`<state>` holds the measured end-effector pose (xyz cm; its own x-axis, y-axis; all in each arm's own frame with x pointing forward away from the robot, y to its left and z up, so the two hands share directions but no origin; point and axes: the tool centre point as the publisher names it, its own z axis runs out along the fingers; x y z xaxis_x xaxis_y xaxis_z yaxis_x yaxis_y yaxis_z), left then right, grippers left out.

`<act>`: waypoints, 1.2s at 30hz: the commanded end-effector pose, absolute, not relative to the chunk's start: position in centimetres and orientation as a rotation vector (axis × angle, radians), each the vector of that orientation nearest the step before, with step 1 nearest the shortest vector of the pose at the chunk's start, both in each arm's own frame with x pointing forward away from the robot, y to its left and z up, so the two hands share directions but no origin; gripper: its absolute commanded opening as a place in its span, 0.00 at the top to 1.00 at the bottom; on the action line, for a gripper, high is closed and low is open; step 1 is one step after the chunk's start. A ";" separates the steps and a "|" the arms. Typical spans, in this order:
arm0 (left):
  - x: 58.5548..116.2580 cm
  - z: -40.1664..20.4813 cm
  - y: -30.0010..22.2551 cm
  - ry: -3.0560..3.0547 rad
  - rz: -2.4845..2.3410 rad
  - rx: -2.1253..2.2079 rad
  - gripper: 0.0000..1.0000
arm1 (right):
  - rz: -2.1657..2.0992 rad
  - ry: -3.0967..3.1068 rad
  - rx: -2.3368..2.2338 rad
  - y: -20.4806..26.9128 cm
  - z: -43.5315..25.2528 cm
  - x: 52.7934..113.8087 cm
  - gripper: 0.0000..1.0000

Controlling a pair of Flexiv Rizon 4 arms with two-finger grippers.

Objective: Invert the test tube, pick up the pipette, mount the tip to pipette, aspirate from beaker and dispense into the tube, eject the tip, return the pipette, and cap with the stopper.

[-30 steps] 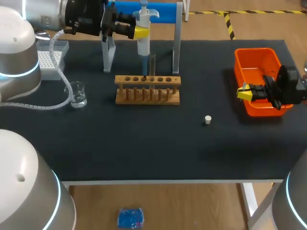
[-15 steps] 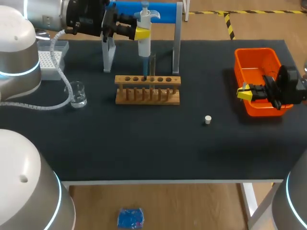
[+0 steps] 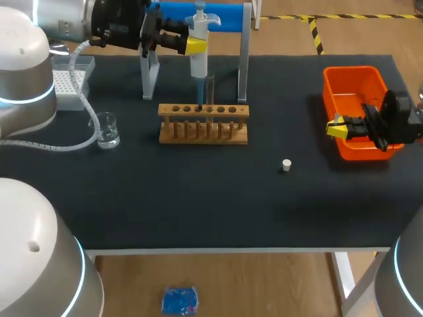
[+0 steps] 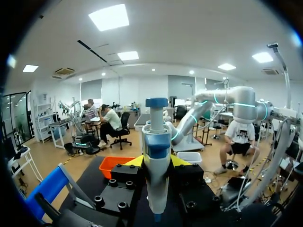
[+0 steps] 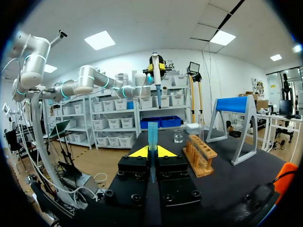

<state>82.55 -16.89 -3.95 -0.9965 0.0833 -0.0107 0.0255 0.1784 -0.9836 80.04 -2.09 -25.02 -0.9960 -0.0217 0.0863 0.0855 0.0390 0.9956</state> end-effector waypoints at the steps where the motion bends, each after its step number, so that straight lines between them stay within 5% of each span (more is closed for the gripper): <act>1: 82.6 -4.0 -16.9 -2.375 1.986 -0.111 1.00 | -2.126 -2.246 -0.015 -1.0 -25.0 80.5 1.00; 36: 82.6 -4.0 -16.9 -2.375 1.986 -0.111 1.00 | -1.981 -2.590 0.488 16.1 -25.9 83.4 1.00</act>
